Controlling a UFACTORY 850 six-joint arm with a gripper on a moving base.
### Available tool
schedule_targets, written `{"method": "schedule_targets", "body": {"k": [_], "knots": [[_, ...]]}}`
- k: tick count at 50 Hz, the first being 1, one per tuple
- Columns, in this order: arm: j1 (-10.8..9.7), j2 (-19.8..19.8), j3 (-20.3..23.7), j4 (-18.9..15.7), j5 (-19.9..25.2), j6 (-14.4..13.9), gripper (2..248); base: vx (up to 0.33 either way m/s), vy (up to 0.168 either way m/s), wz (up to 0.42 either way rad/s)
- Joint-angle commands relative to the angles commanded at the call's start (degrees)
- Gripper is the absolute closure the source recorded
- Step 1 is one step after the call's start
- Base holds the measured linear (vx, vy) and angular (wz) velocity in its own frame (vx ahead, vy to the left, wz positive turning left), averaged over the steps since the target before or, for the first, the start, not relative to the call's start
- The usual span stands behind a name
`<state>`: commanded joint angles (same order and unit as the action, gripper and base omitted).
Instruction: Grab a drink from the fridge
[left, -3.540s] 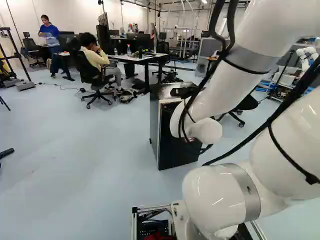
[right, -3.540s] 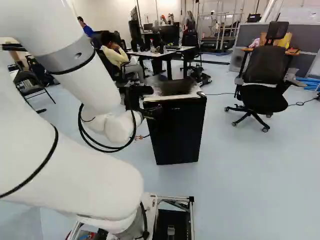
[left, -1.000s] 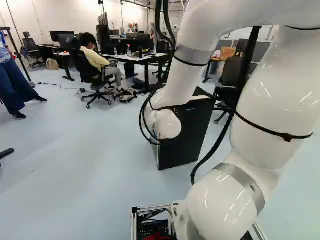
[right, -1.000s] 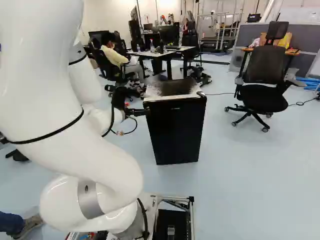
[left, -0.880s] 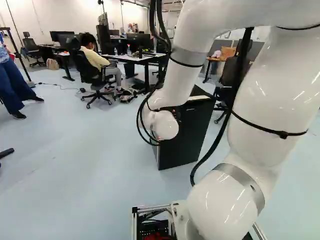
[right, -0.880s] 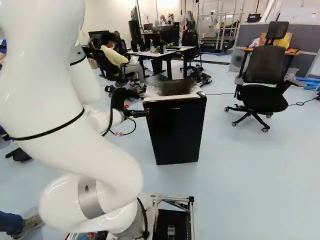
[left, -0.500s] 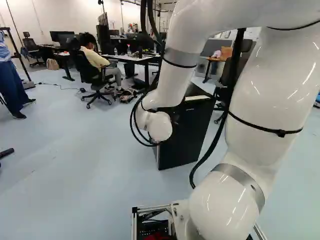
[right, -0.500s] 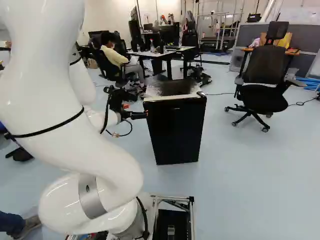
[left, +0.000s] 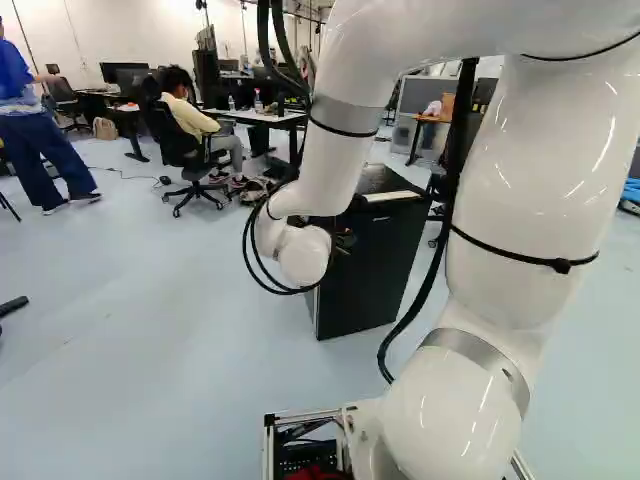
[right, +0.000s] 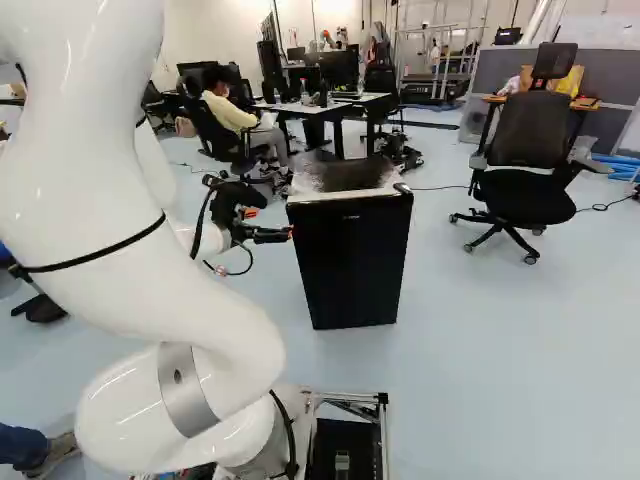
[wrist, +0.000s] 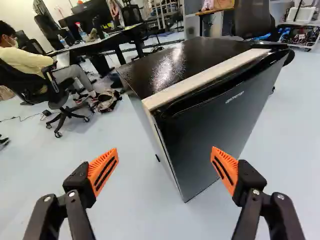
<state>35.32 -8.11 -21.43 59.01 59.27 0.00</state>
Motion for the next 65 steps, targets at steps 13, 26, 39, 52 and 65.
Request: {"method": "schedule_targets", "body": {"k": [13, 26, 39, 52, 65], "knots": [[1.97, -4.43, -2.97, 5.64, 1.43, 0.00, 3, 0.000, 0.000, 0.000], [3.73, -9.54, -6.46, 11.03, 3.74, 0.00, 3, 0.000, 0.000, 0.000], [5.40, -14.54, -10.08, 15.95, 6.79, 0.00, 3, 0.000, 0.000, 0.000], [6.98, -19.37, -13.81, 20.83, 10.06, 0.00, 3, 0.000, 0.000, 0.000], [8.29, -24.15, -17.82, 25.72, 13.38, 0.00, 3, 0.000, 0.000, 0.000]]}}
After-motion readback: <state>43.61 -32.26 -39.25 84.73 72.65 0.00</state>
